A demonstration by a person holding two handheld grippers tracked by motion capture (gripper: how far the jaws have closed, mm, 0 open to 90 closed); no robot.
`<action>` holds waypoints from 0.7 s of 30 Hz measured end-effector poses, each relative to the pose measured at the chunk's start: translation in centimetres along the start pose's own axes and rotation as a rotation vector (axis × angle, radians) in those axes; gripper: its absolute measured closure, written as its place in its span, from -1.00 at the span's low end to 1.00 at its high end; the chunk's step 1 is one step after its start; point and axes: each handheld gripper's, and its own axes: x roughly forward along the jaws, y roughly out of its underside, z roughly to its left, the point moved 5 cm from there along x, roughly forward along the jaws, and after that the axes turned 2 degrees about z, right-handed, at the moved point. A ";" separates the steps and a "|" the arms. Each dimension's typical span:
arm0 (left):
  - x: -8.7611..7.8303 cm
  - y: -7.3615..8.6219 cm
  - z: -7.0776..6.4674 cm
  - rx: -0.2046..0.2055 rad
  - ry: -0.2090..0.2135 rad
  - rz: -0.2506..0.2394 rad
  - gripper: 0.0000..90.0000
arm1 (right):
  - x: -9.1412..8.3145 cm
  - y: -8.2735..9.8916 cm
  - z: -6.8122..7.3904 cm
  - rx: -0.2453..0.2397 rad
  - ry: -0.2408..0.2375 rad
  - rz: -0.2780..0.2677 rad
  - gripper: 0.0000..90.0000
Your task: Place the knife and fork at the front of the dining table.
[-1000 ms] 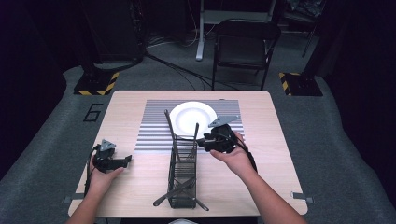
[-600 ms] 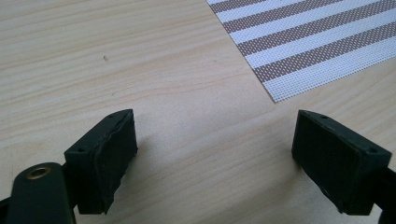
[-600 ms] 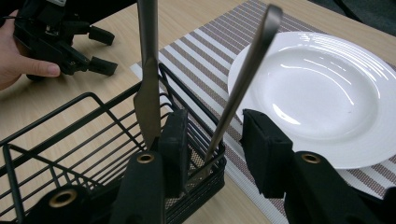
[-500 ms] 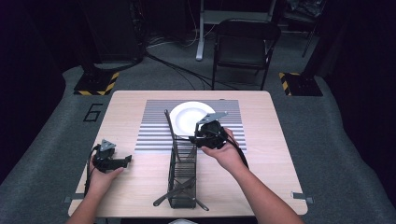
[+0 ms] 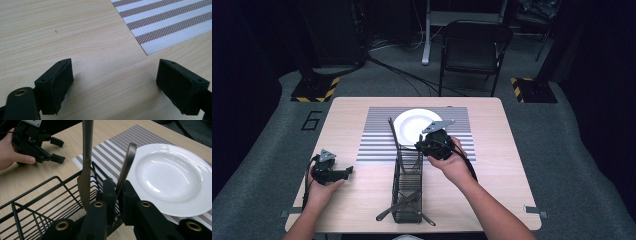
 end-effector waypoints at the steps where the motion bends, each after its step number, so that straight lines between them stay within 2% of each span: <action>1: 0.0 0.0 0.0 0.000 0.000 0.000 -0.69 | 0.0 0.0 0.1 -0.001 -0.002 0.001 0.88; 10: 0.0 0.0 0.0 0.000 0.002 0.000 -0.69 | 1.1 0.3 0.8 -0.031 -0.022 0.036 0.87; 21: 0.0 0.0 0.0 0.000 0.001 0.000 -0.69 | 2.5 1.3 1.3 -0.045 -0.013 0.072 0.87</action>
